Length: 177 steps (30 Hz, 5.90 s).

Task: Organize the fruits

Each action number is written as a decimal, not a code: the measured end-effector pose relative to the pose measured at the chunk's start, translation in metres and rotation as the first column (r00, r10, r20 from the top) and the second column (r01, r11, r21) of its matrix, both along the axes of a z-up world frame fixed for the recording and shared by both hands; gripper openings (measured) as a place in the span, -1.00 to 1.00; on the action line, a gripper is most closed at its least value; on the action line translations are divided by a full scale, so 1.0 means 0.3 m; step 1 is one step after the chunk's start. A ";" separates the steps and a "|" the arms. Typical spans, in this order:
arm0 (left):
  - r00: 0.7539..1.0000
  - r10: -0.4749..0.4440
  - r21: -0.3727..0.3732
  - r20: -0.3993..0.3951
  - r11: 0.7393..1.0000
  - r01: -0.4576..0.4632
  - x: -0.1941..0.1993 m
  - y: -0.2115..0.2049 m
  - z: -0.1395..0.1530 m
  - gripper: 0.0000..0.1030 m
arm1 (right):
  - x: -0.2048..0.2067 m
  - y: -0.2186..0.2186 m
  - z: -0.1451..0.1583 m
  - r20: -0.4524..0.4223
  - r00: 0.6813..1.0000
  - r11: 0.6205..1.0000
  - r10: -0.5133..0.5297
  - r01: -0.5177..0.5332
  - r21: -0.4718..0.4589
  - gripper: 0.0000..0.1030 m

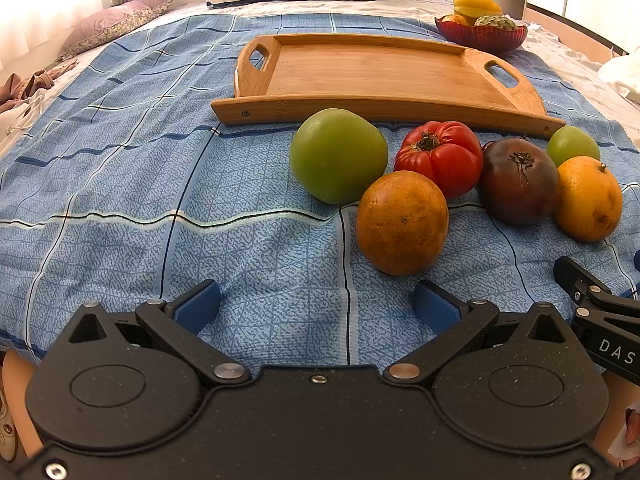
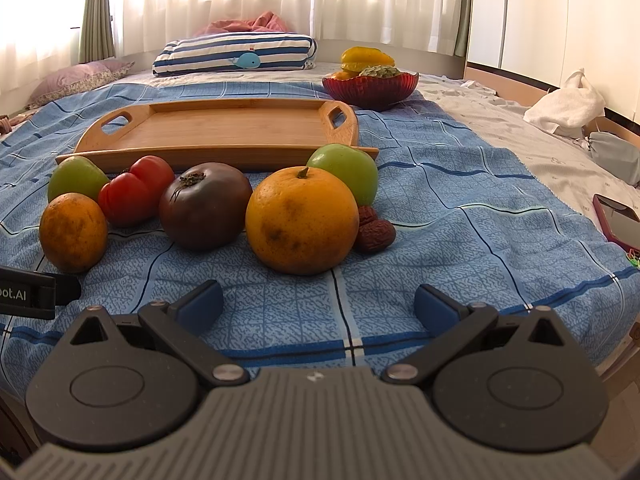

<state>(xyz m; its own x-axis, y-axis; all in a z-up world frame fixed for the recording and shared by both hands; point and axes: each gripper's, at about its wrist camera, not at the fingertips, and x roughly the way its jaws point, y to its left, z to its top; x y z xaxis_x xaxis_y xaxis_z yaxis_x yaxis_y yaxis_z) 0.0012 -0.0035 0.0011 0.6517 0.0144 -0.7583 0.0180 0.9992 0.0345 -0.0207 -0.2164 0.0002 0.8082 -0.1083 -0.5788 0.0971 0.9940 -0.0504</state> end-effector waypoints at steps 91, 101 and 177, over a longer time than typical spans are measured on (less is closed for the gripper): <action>0.935 -0.176 0.005 0.306 0.983 0.184 -0.078 -0.083 0.095 -0.16 | 0.005 -0.048 0.057 0.154 0.988 0.992 -0.015 -0.004 0.123 0.43; 0.939 -0.200 0.033 0.279 0.980 0.199 -0.067 -0.099 0.055 -0.09 | 0.046 -0.015 0.041 0.159 0.987 0.998 0.005 -0.016 0.065 0.41; 0.943 -0.119 -0.116 0.312 0.980 0.162 0.212 -0.012 0.299 -0.09 | 0.169 -0.103 0.274 0.286 0.954 0.970 0.084 -0.144 0.195 0.31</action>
<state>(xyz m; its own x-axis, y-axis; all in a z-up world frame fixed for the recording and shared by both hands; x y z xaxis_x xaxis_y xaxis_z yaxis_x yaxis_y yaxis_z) 0.0648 -0.0072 0.0907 0.8381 -0.1844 -0.5134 0.1687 0.9826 -0.0775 0.0301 -0.2473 0.0825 0.9383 0.0946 -0.3328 -0.0374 0.9840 0.1741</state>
